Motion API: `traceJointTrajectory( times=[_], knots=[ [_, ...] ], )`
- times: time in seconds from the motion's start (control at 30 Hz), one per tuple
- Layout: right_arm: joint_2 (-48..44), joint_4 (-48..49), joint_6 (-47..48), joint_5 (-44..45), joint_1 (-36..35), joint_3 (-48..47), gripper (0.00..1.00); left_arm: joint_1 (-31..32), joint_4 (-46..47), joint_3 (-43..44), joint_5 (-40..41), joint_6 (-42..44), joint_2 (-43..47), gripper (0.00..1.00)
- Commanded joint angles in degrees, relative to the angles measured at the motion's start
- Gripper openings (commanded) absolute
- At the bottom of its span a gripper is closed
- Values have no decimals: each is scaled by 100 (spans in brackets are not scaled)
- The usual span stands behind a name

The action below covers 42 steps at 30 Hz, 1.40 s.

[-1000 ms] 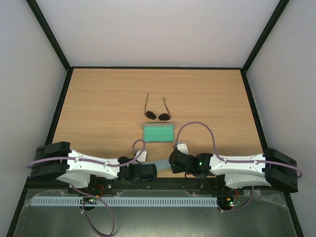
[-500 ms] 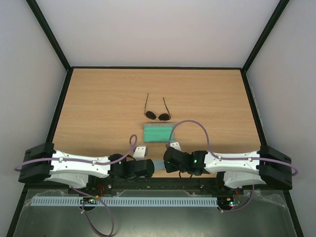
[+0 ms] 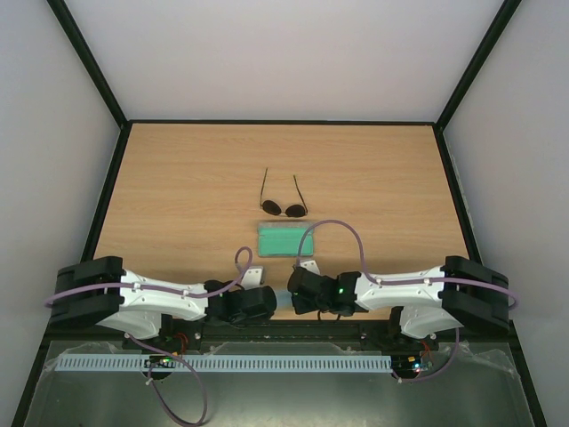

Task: Organize the sunglasses
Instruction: Adjust the glasses cleaning cloth at the center of the board.

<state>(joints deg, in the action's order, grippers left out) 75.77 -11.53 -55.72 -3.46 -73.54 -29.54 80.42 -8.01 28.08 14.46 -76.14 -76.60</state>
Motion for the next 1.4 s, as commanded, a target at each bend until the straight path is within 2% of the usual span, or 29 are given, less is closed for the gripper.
traceJointTrajectory(
  times=[0.0,0.23,0.4,0.8,0.9,0.97,1.03,1.13,1.2,1.37],
  knots=[
    [-115,-389,-87,410,-29,-48,20,-42,109,-182,-129,-71,-39,2],
    [-204,-811,-144,676,-27,32,26,-42,141,-272,-154,-124,-205,2],
    [-428,-1114,-200,914,-20,59,27,-94,133,-268,-110,-85,-273,2],
    [-708,-1424,-105,1172,281,-56,28,-849,-103,-22,-14,712,-116,3],
    [-813,-1497,-55,1147,356,-171,28,-867,-492,281,-72,809,53,7],
    [-879,-1523,-68,1073,367,-215,29,-765,-667,382,-113,753,285,13],
    [-899,-1439,-90,922,366,-200,32,-688,-796,386,-186,671,544,26],
    [-790,-1318,-150,770,366,-136,33,-642,-959,264,-267,545,926,41],
    [-701,-1206,-189,685,366,-73,33,-645,-1046,185,-285,528,1095,45],
    [-476,-810,-257,424,358,26,32,-730,-1201,26,-233,551,1240,46]
  ],
)
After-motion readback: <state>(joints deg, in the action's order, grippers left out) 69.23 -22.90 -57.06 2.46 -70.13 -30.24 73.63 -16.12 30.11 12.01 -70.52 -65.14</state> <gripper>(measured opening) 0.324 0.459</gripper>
